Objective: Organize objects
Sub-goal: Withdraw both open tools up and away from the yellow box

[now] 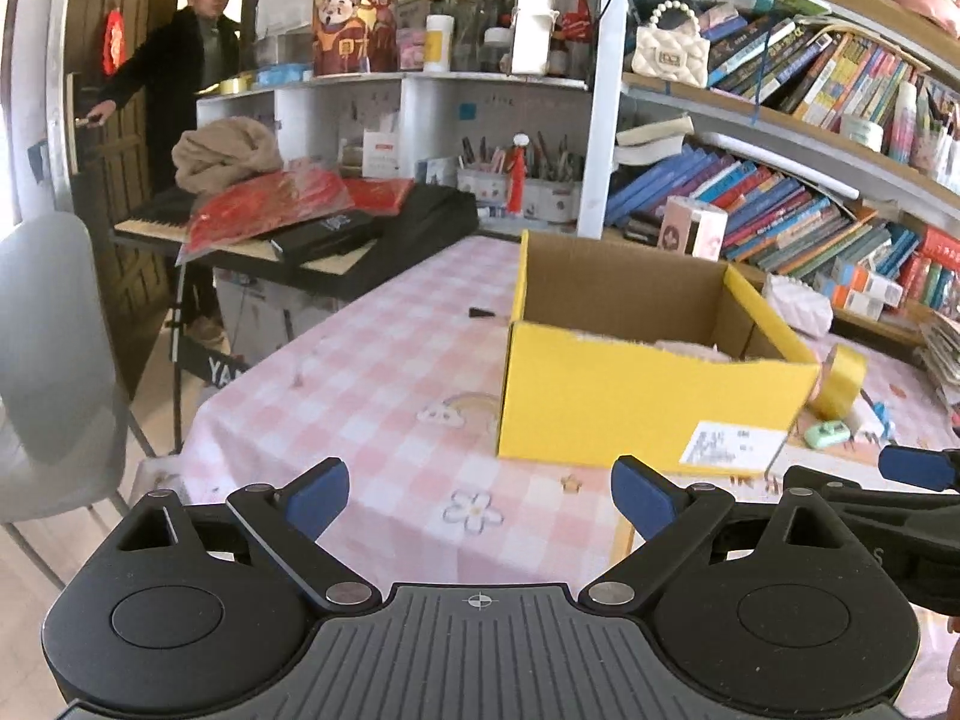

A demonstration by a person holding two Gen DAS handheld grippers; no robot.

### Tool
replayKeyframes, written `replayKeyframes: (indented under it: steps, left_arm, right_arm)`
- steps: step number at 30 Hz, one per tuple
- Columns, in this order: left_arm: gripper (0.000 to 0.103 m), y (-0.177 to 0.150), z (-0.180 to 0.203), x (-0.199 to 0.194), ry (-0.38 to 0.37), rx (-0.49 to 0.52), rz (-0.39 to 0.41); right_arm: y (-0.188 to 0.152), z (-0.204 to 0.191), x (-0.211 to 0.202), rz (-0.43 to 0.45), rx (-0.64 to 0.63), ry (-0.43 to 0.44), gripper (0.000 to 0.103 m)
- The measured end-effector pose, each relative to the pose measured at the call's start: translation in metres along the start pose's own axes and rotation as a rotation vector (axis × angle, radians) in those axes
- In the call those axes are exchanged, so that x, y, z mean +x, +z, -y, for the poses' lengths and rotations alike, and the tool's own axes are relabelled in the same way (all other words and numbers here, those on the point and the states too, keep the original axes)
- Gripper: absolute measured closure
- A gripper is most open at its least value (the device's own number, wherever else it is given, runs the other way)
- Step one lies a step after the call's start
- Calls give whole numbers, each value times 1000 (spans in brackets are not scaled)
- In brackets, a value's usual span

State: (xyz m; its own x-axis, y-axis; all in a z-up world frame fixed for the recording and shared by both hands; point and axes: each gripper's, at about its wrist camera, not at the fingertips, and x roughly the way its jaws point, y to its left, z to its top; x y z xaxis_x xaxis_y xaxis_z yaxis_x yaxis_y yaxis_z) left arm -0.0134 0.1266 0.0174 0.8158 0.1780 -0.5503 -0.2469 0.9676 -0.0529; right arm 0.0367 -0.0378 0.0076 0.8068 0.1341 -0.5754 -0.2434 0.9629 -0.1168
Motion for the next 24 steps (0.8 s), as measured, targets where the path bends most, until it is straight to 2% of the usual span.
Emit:
replayKeyframes:
  steps: [2,11,24]
  left_arm:
    - [7,-4,1,-5,-6,11,-10]
    - [7,-26,8,-26,-58,86,-46]
    - [7,-38,11,-40,-71,115,-26]
  right_arm:
    - [-7,-1,-6,-10,3,-6,36]
    - [-33,-1,-28,-63,36,-1,37]
    - [-51,-3,-50,-66,45,-58,34]
